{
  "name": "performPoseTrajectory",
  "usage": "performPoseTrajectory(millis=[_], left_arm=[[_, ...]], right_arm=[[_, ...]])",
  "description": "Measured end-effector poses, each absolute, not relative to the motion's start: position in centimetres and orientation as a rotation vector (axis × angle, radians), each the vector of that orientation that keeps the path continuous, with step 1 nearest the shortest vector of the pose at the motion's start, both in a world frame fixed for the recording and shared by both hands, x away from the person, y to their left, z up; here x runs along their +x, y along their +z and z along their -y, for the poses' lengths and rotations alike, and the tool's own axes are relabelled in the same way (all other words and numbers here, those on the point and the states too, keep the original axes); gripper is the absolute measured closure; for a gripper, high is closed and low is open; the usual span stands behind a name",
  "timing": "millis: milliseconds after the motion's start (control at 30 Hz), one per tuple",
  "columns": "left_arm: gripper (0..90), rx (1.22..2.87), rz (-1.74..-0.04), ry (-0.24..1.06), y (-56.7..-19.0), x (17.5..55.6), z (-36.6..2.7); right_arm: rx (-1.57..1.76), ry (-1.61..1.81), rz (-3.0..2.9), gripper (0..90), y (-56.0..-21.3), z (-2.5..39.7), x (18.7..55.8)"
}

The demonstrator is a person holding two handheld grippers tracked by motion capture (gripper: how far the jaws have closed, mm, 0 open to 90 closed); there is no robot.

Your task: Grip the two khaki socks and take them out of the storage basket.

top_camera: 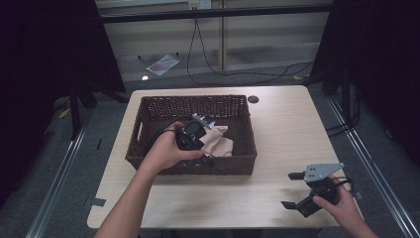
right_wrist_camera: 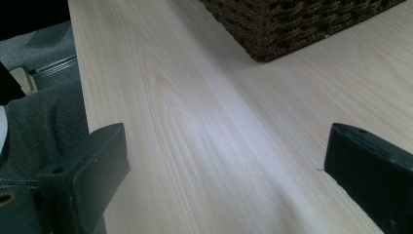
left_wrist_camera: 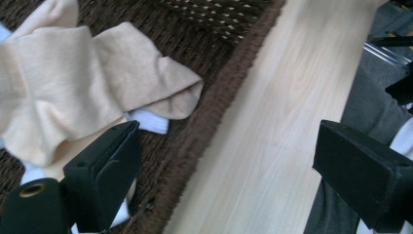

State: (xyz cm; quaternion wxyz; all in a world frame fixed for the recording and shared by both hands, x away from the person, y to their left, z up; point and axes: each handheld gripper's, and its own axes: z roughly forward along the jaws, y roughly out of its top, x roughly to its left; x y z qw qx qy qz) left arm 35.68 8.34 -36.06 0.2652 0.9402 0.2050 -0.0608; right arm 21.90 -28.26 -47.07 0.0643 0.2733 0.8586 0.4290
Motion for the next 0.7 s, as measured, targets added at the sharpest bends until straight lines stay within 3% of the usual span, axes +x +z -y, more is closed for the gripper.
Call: performPoseTrajectory(millis=[700], left_arm=[[11.0,2.547,-0.696,-0.124,-36.6,39.3,-8.2]], right_arm=[[0.828,1.295,-2.588,2.3,-47.0,28.3,21.9]])
